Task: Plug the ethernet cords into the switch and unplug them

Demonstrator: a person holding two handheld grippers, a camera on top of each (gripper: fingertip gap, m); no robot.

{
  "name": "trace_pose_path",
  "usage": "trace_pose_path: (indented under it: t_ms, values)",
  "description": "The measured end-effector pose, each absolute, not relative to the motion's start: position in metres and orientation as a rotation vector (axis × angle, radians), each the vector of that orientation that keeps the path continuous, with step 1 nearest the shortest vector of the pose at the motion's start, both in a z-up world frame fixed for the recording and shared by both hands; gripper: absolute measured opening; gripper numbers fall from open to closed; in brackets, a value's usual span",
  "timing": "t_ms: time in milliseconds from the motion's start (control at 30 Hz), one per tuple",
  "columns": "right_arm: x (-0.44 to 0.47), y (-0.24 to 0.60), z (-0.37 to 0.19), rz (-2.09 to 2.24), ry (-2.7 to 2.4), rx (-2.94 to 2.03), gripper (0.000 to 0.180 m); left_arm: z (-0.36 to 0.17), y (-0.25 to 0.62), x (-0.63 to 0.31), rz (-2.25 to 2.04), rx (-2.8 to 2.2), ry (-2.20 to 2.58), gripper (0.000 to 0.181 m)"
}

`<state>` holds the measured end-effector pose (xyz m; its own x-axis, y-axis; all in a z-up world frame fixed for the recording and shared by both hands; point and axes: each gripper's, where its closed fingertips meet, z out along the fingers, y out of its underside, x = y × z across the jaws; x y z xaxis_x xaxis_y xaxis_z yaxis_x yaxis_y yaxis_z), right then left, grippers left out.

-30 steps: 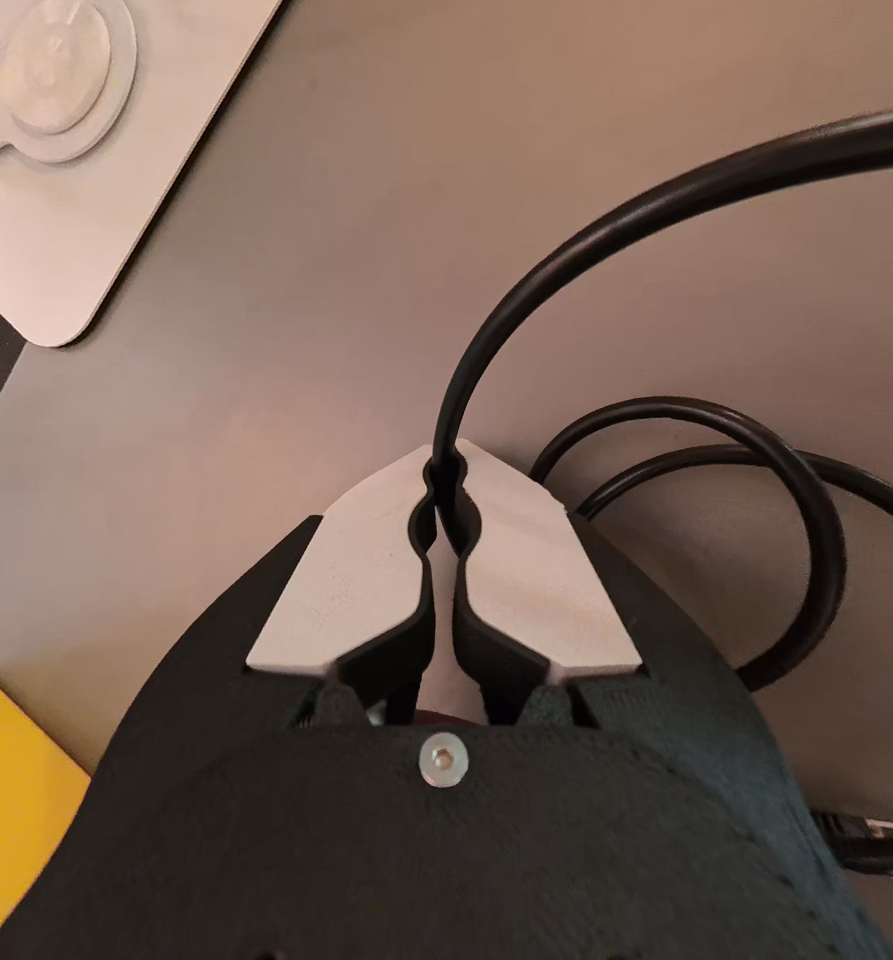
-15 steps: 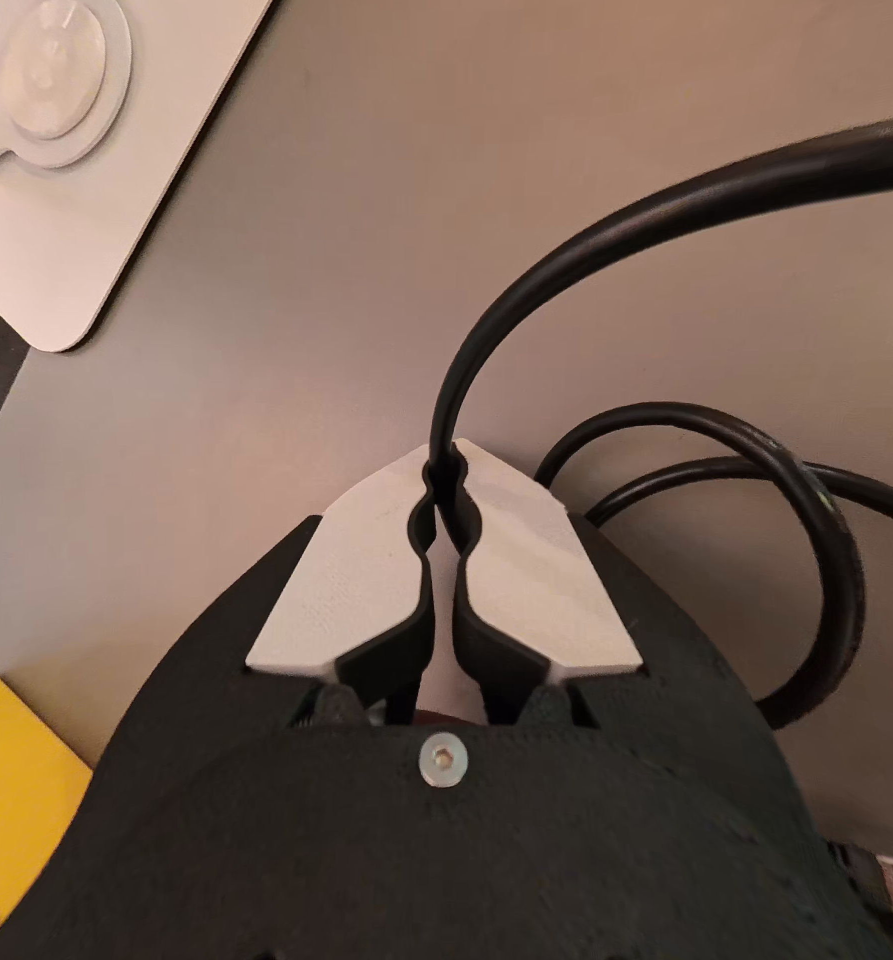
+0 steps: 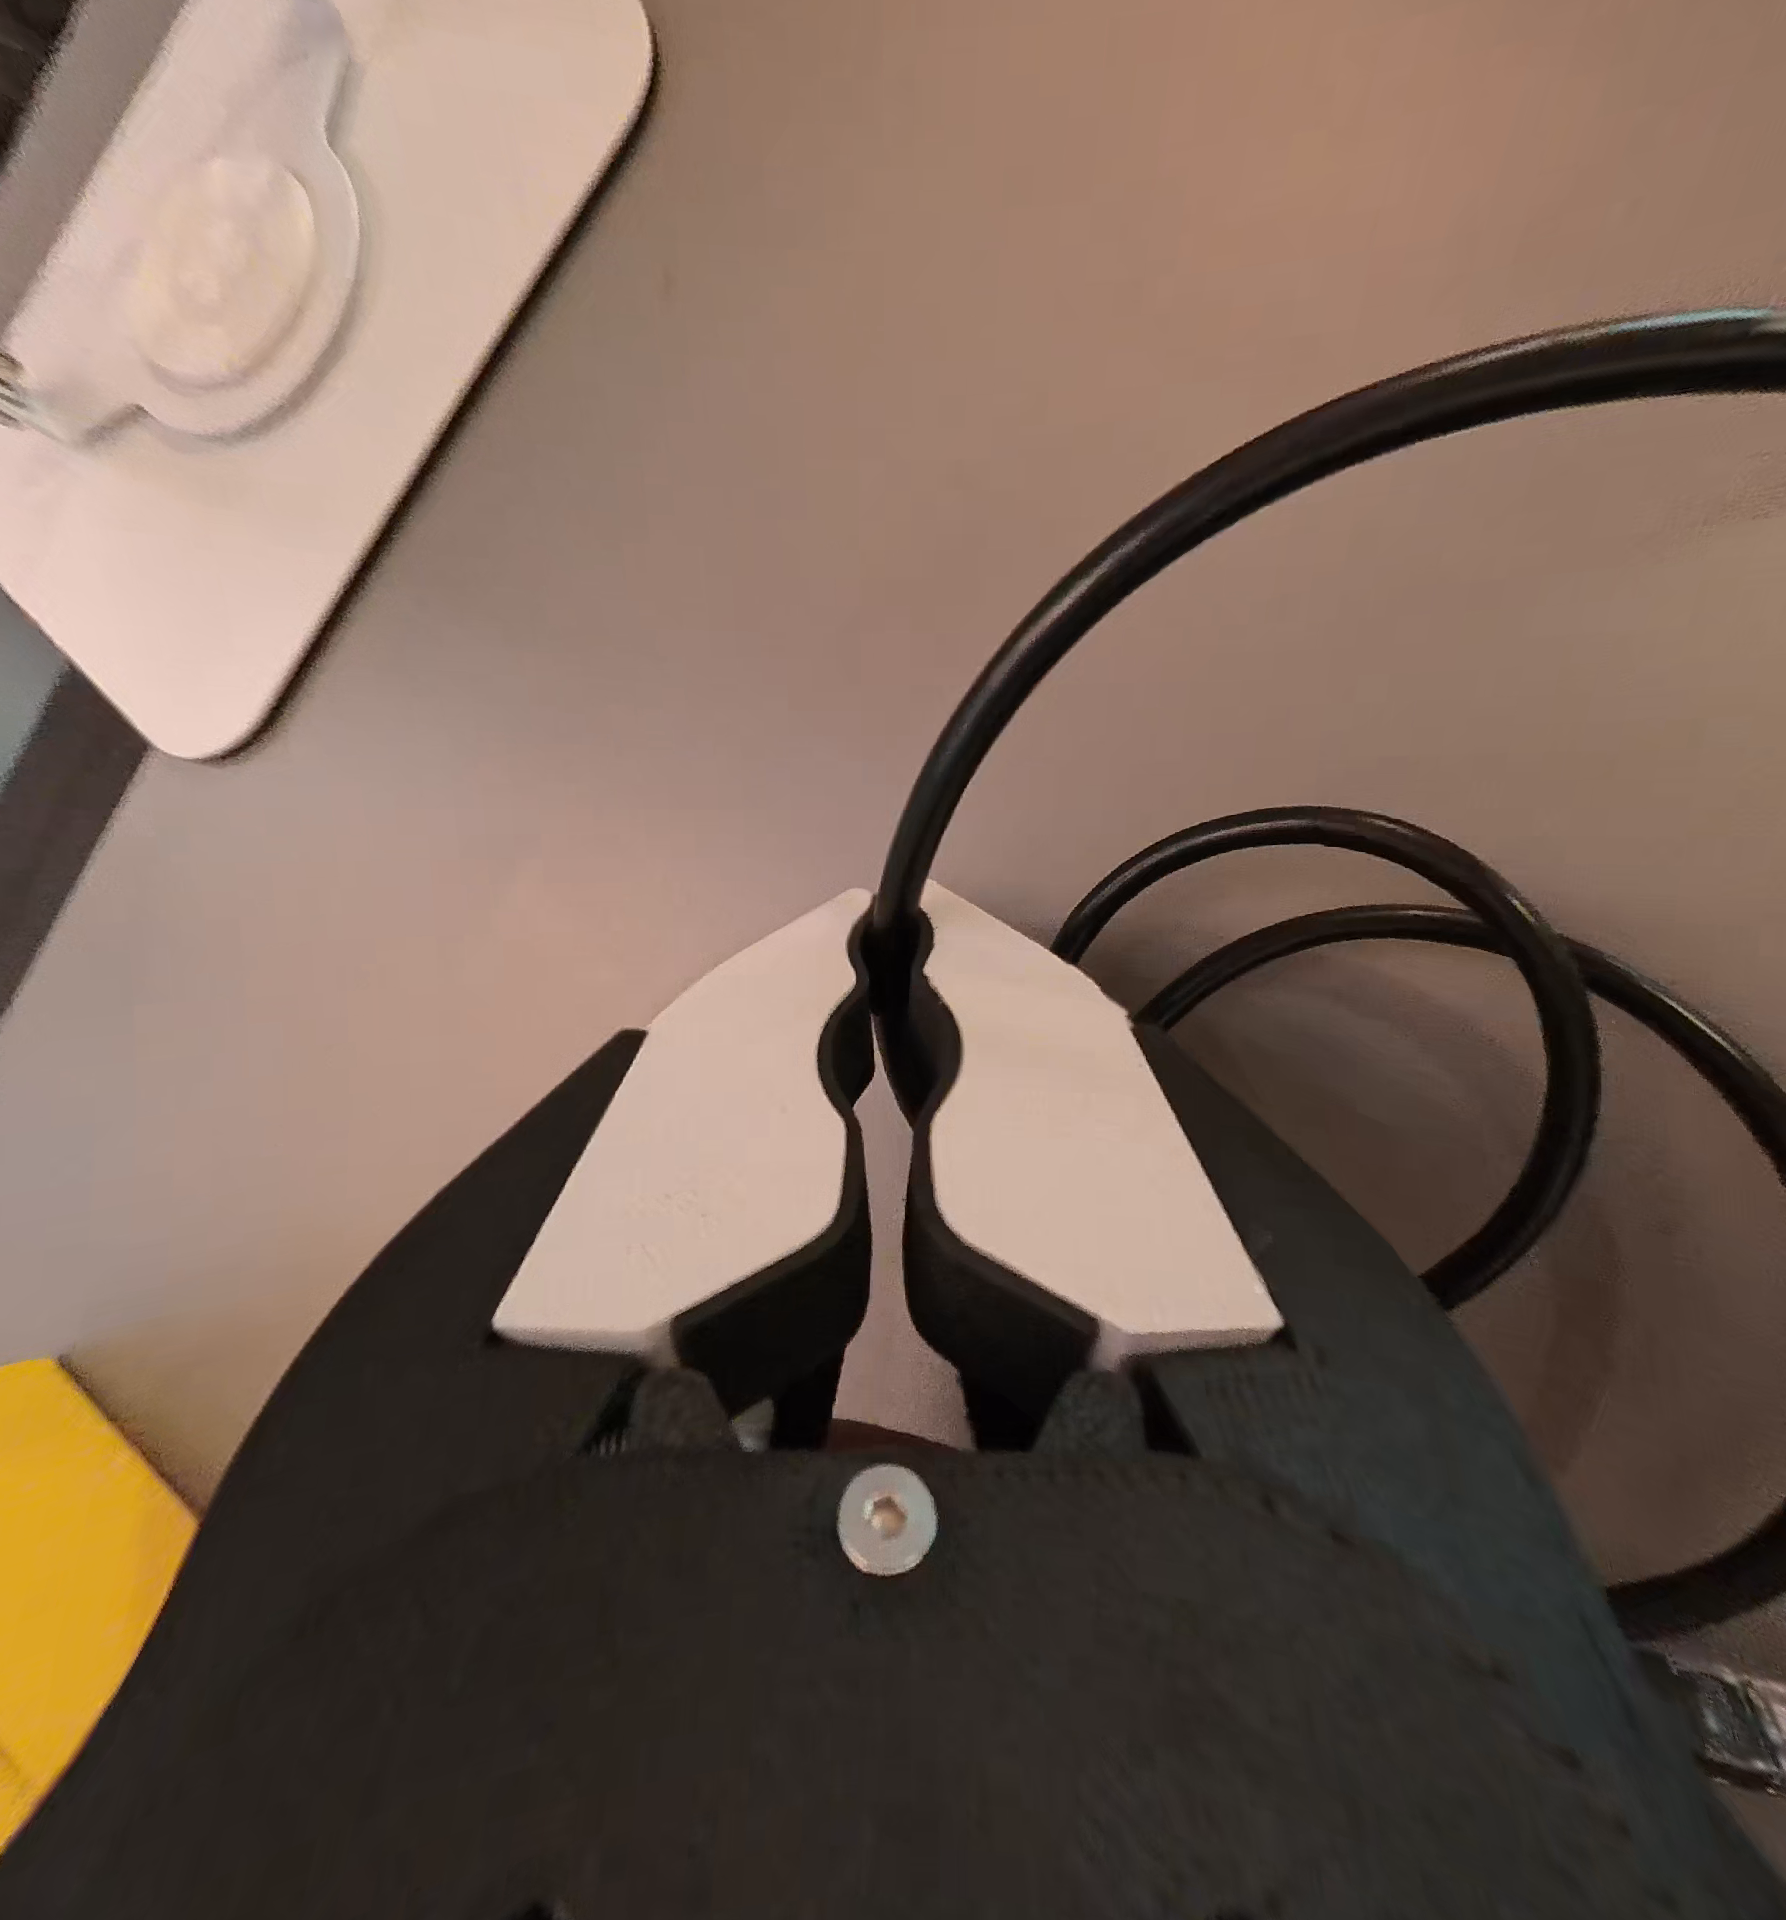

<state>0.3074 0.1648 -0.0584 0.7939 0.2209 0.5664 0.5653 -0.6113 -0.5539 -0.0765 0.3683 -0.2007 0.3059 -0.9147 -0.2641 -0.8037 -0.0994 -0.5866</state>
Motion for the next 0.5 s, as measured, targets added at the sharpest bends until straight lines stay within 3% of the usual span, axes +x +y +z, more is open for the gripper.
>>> trace_pose_path:
  t_ms: [100,200,500]
  values:
    - [0.231,0.176,0.002,-0.336,-0.624,-1.919,0.029,-0.182,0.364,-0.068,-0.208,-1.844,1.502,0.000]
    - [0.125,0.180,0.022,0.084,-0.715,-1.804,0.034,-0.155,0.356,-0.057,-0.173,-1.731,1.492,0.000]
    - [-0.009,0.238,-0.062,0.365,-0.868,-1.996,0.024,-0.086,0.297,-0.020,0.080,-1.307,1.563,0.000]
